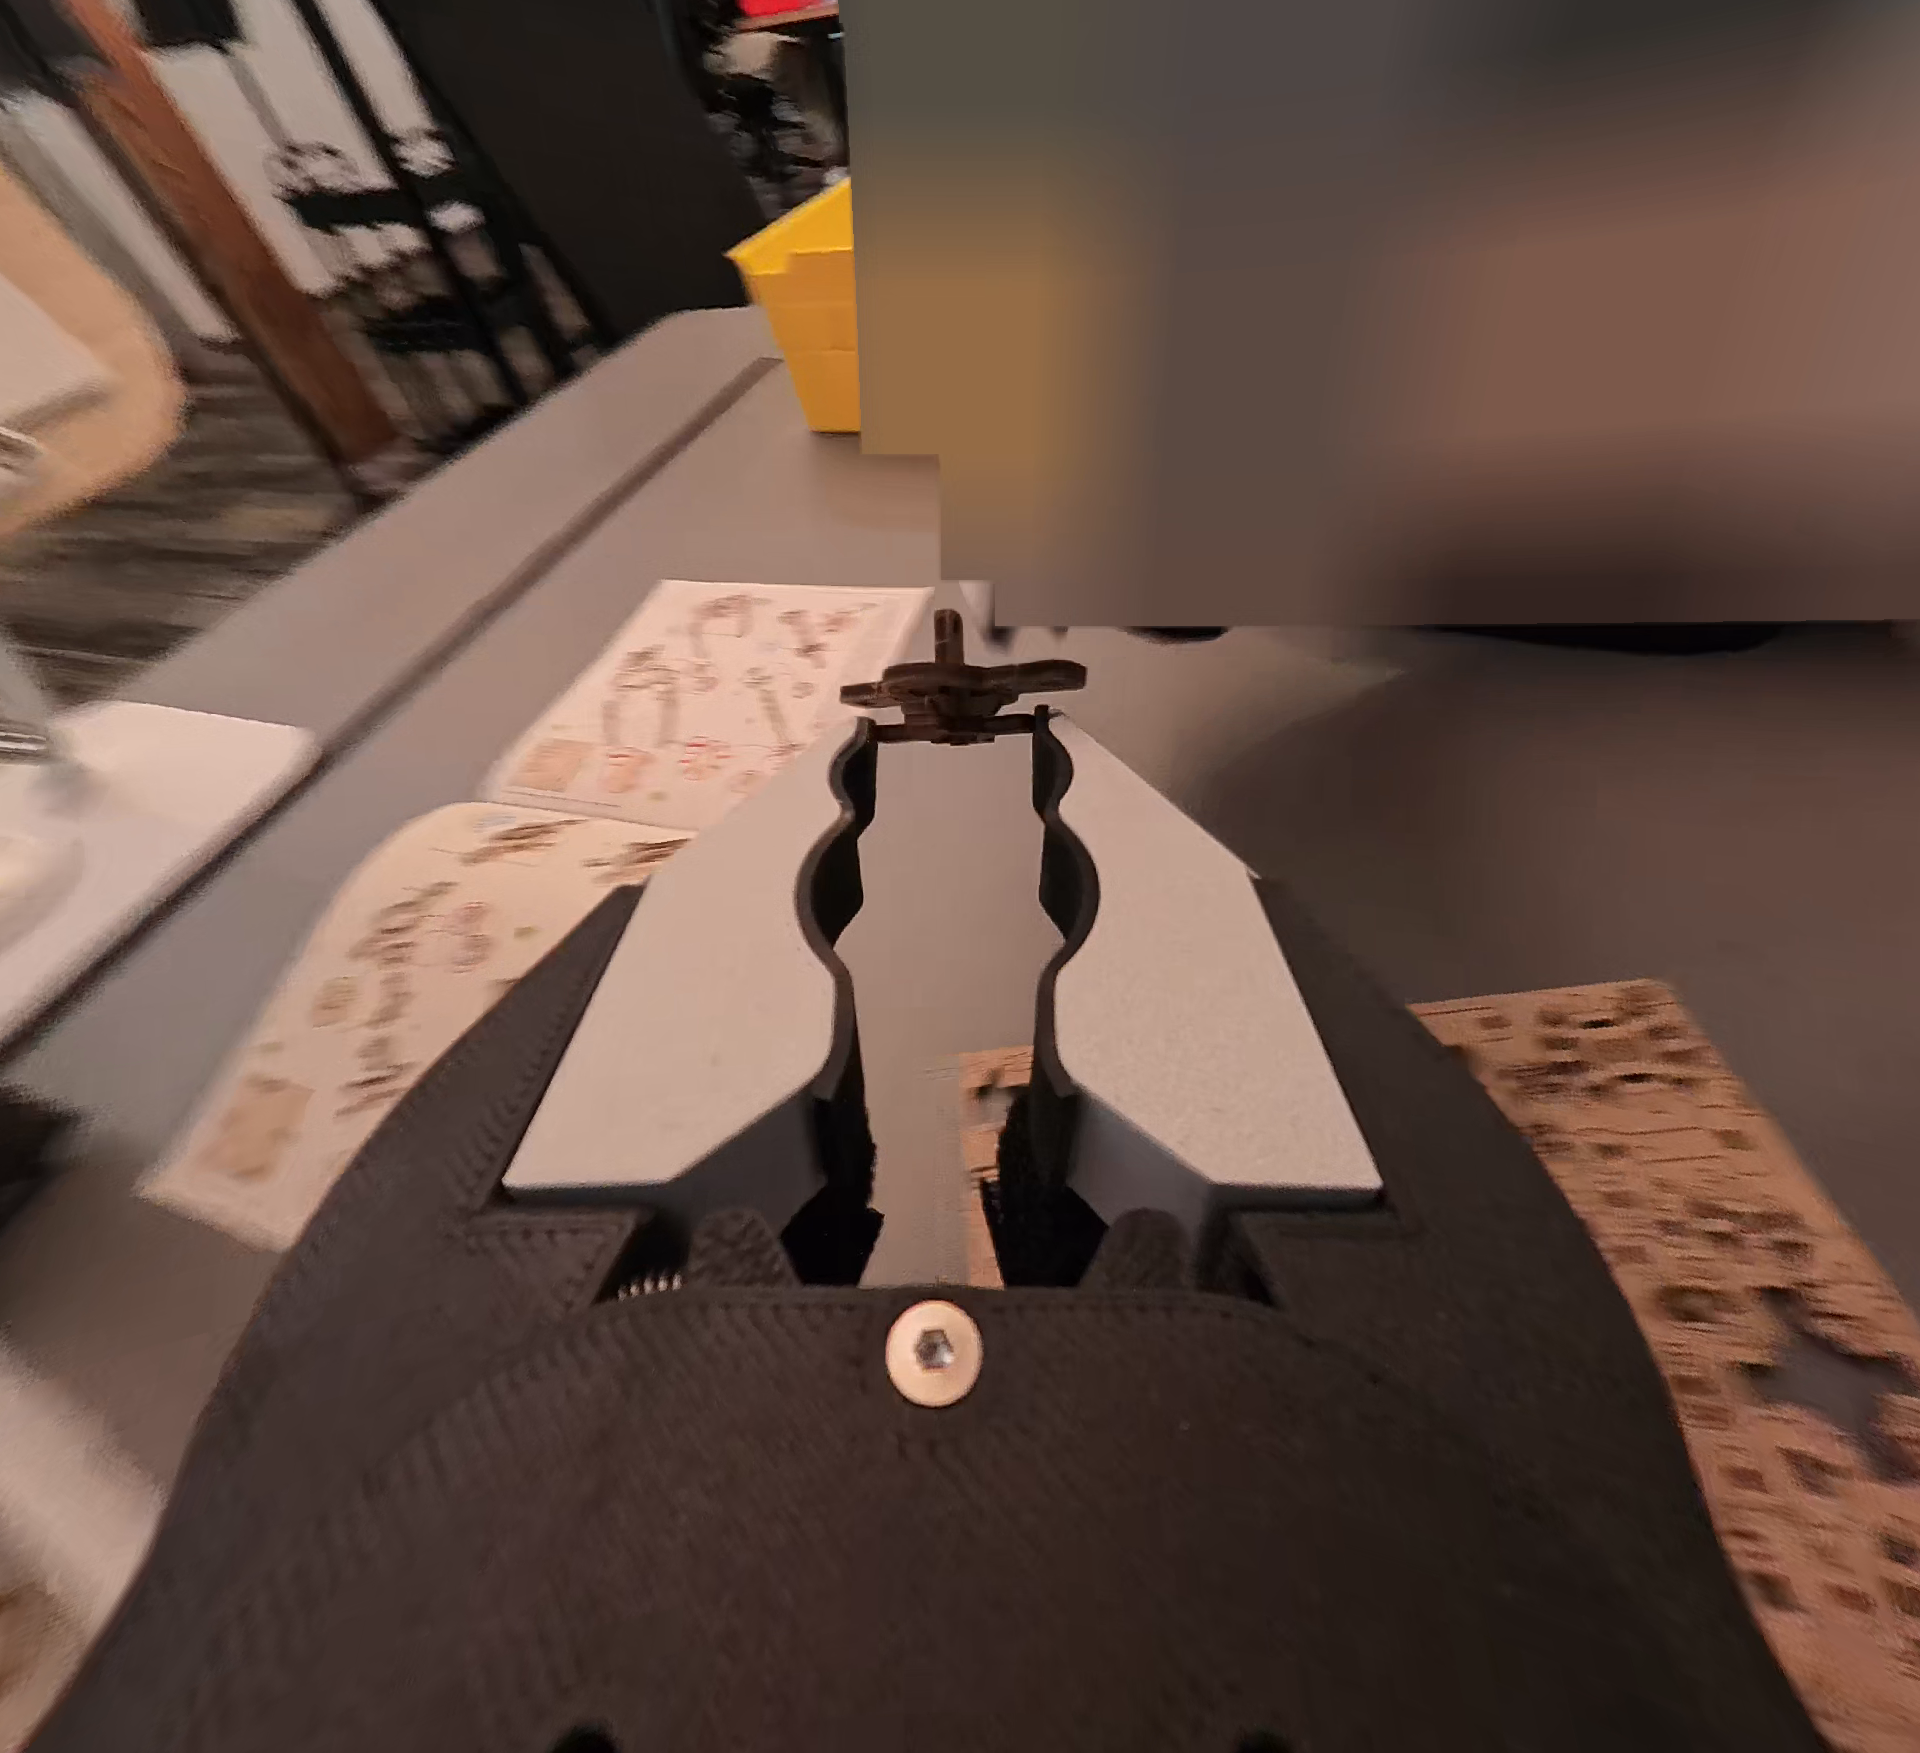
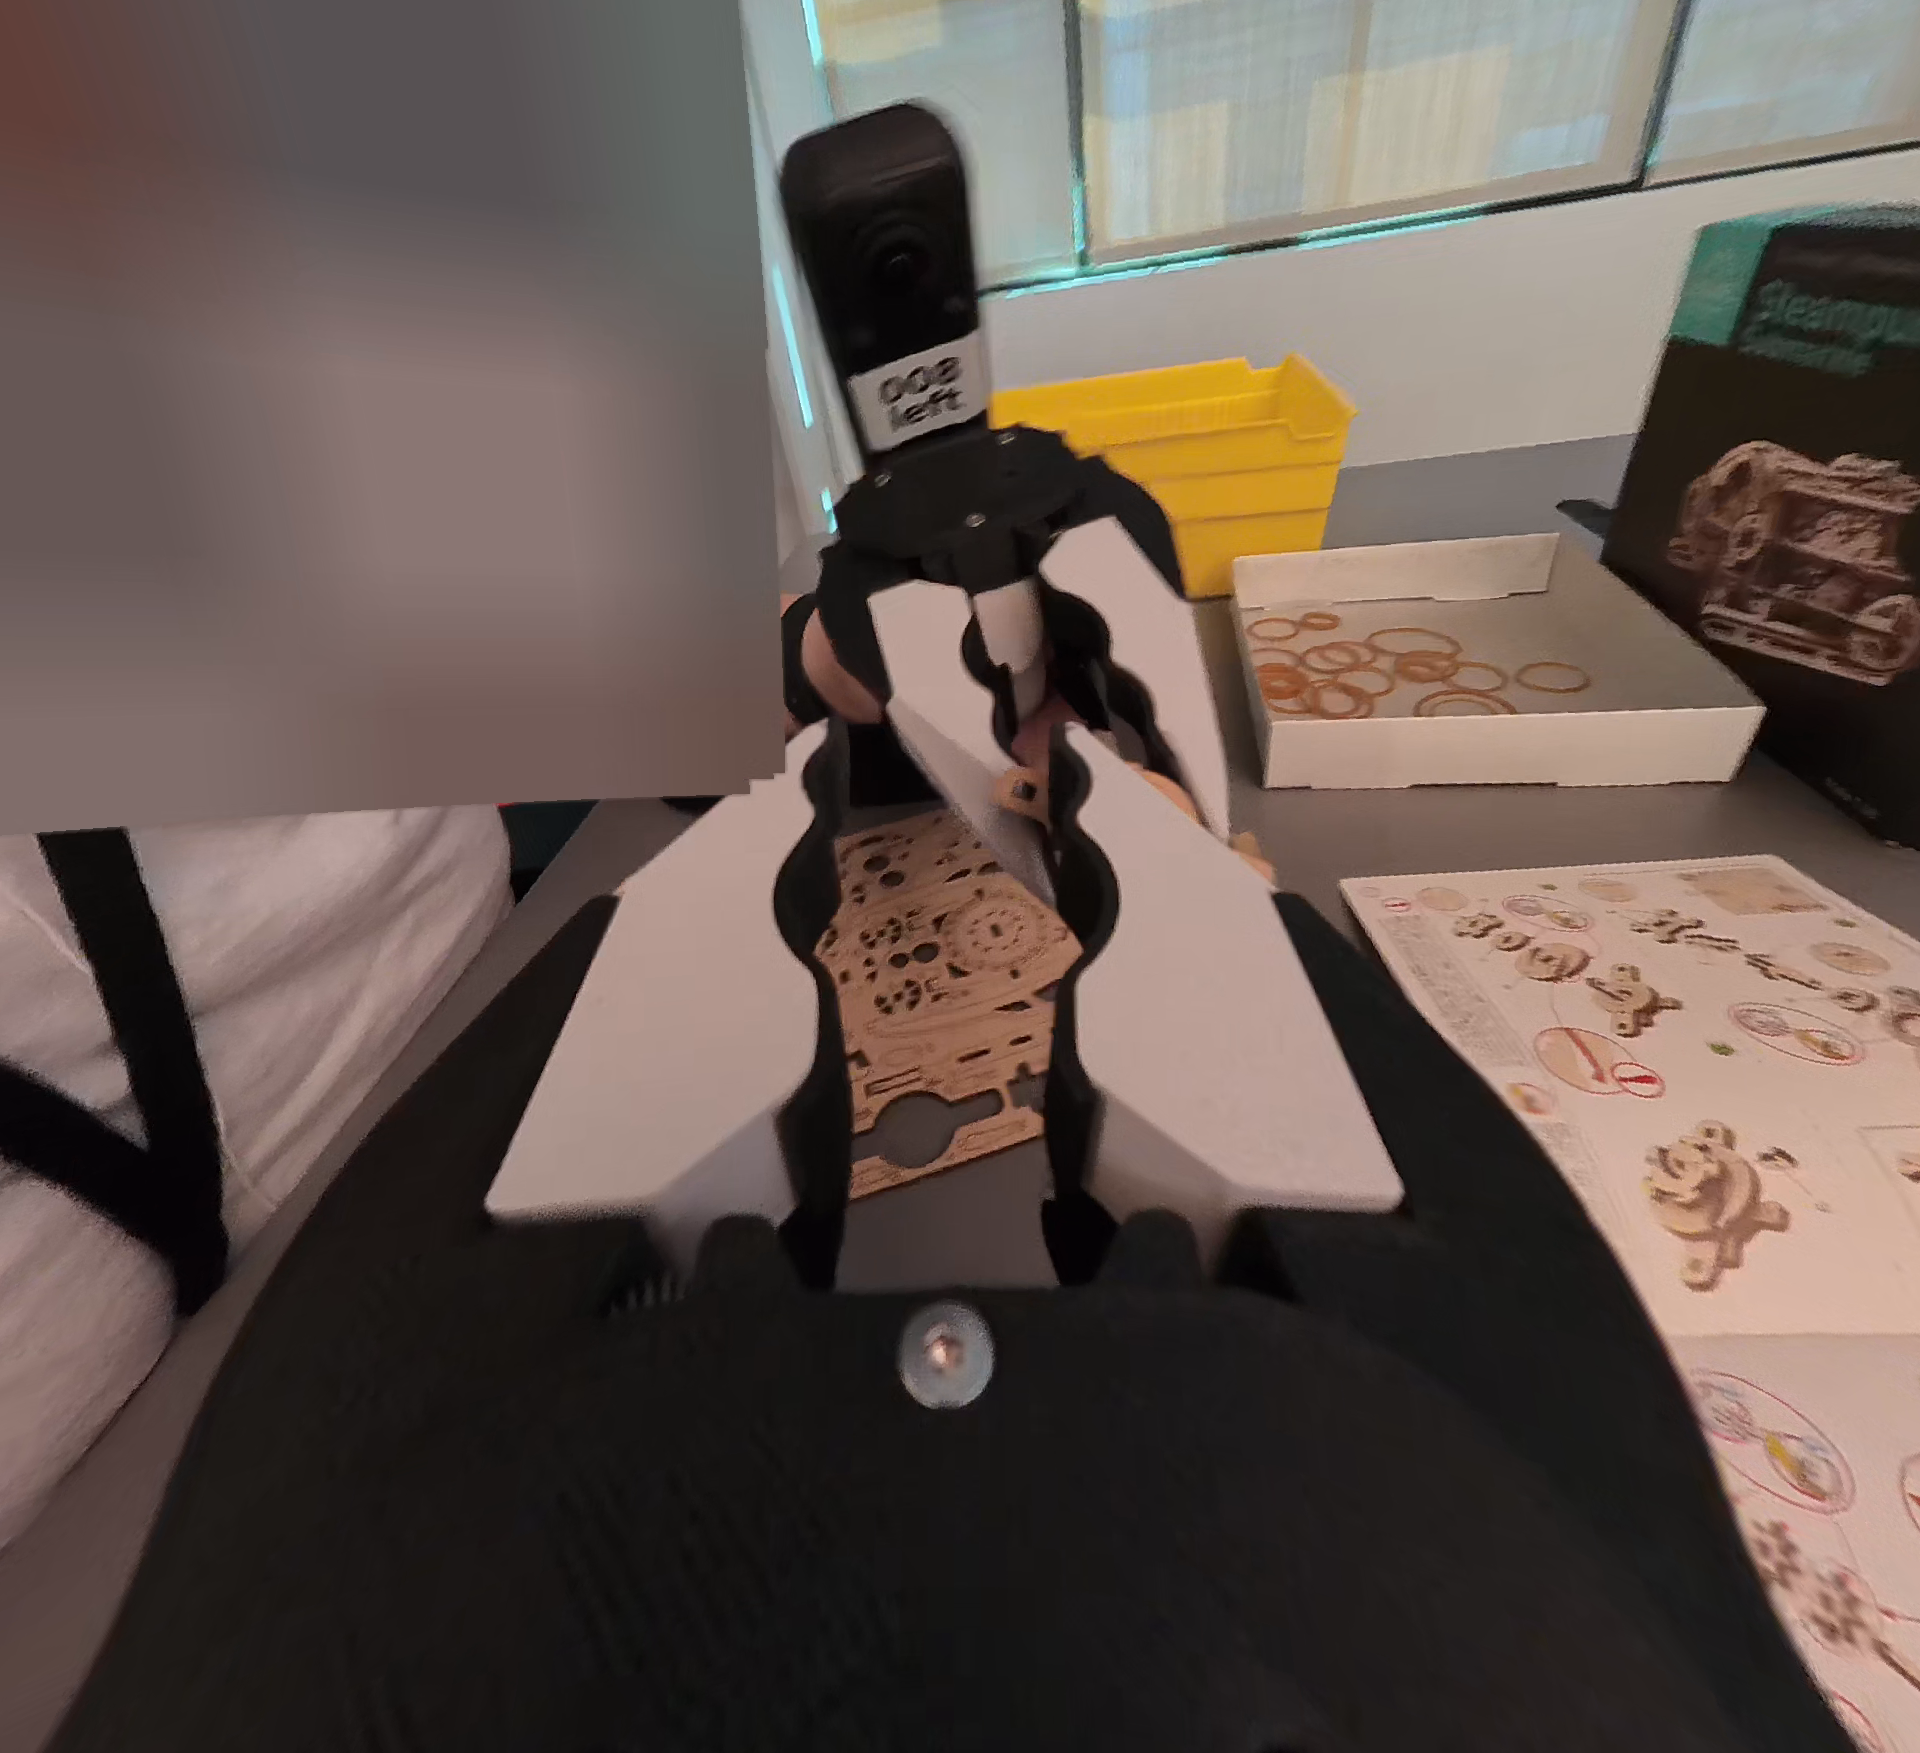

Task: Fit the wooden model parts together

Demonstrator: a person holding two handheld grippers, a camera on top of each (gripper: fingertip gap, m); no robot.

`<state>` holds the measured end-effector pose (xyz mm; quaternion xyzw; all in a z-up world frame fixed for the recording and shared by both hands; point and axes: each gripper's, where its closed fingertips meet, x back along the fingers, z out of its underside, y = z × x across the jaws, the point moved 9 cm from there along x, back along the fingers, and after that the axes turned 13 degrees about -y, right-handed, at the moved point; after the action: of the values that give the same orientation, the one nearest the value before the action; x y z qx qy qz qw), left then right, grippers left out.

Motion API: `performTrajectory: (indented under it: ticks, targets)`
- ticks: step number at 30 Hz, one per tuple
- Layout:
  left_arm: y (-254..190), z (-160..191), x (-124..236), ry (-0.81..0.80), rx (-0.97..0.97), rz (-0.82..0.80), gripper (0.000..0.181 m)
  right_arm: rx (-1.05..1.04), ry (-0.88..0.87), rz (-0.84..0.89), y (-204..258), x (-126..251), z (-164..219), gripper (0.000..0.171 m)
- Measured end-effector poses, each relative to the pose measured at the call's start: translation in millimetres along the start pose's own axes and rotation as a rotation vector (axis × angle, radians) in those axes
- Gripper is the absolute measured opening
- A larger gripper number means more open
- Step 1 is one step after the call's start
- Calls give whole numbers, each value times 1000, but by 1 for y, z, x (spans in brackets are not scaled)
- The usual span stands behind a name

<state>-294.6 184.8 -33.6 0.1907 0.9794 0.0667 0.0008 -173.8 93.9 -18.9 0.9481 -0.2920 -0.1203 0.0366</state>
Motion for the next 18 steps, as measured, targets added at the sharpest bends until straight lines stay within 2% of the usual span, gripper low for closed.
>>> performTrajectory:
  ticks: [4,7,13,18]
  targets:
    - [-1,5,0,116,-301,-126,28,-91,-72,245,-26,18,-5,36]
    - [-8,15,-7,225,-460,-140,29,-269,-31,304,-40,24,6,32]
    - [-12,21,-10,305,-561,-139,28,-275,160,300,-39,15,26,31]
    - [-17,23,-11,331,-661,-131,29,-335,146,275,-40,12,33,29]
